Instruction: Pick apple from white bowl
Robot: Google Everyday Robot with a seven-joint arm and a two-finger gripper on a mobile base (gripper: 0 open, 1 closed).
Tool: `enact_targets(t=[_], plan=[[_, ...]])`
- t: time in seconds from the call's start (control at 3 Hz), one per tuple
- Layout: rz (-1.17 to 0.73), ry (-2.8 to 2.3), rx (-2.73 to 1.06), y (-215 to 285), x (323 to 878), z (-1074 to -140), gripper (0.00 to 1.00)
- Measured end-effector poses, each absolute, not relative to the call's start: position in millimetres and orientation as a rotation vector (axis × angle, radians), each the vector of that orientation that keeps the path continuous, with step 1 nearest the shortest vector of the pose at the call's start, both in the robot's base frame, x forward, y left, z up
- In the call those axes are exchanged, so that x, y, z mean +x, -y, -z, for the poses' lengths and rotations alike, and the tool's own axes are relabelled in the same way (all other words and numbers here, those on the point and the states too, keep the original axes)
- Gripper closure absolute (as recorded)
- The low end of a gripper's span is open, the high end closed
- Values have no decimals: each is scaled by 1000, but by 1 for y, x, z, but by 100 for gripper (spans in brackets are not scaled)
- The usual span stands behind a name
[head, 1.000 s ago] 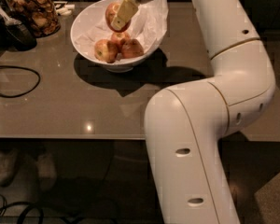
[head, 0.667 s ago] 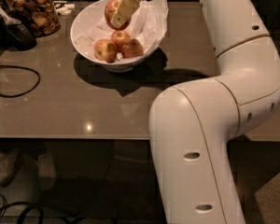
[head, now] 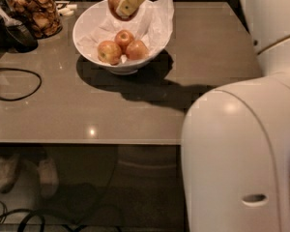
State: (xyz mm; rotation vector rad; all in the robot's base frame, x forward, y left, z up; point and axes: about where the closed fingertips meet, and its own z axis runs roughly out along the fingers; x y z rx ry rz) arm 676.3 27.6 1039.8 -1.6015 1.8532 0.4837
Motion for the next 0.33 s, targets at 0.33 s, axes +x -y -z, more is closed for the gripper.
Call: enact_targets(t=[0.33], plan=[[-486,-1849,-1601,-32,673,-1041,100]])
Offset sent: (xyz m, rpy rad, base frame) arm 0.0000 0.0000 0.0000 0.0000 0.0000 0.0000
